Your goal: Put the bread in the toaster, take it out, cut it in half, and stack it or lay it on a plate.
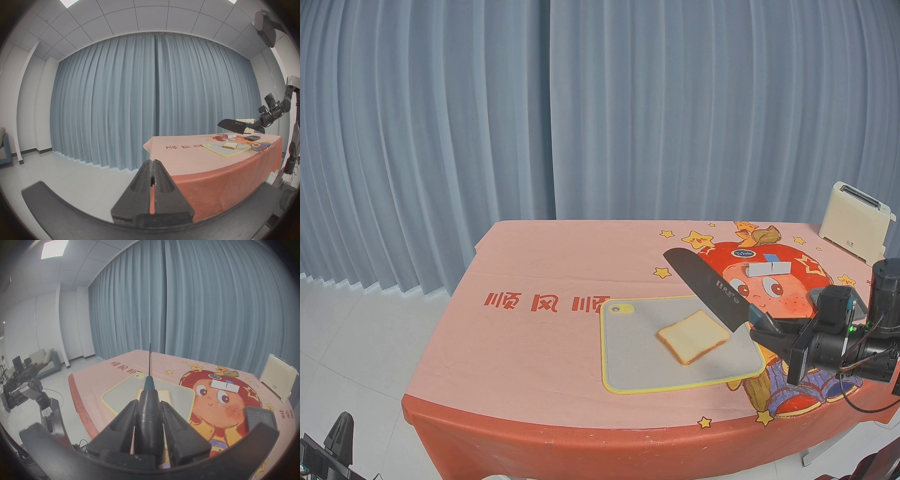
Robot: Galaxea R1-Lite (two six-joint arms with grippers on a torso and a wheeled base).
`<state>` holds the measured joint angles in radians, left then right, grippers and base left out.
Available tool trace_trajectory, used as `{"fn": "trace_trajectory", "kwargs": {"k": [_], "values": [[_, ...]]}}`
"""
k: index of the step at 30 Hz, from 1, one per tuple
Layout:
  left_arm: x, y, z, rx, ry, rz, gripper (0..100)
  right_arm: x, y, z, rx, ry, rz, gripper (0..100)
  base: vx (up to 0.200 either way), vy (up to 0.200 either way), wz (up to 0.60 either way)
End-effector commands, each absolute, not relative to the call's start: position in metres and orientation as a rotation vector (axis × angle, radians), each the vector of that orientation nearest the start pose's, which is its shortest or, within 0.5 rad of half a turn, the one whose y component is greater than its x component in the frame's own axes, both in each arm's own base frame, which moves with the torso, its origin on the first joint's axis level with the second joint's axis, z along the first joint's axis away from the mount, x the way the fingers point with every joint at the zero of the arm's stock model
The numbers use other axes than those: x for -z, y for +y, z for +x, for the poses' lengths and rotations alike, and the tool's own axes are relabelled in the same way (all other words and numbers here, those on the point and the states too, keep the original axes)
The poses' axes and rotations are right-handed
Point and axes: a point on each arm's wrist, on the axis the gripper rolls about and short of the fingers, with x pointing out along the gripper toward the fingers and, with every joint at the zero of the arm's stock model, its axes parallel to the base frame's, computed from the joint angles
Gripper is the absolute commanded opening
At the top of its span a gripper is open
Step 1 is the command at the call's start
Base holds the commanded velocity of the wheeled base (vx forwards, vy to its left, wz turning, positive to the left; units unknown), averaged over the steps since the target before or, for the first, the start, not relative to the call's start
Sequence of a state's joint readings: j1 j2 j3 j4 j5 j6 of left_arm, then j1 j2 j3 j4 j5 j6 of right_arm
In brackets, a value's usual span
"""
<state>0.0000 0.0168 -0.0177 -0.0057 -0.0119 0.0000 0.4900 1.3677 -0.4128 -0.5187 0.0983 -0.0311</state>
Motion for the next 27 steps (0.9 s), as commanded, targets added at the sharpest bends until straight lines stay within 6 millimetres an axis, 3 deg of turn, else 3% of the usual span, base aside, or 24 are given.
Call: {"fn": "trace_trajectory", "kwargs": {"k": [1, 27], "values": [[-0.0763, -0.0003, -0.0222, 0.012, 0.002, 0.002, 0, -0.1398, 0.0979, 0.1703, -0.604, 0.476, -0.136, 0, 0.0, 0.0, 0.0], [-0.0766, -0.0003, -0.0222, 0.009, -0.002, -0.002, 0, -0.1388, 0.1004, 0.1658, -0.613, 0.473, -0.153, 0, 0.0, 0.0, 0.0]]}}
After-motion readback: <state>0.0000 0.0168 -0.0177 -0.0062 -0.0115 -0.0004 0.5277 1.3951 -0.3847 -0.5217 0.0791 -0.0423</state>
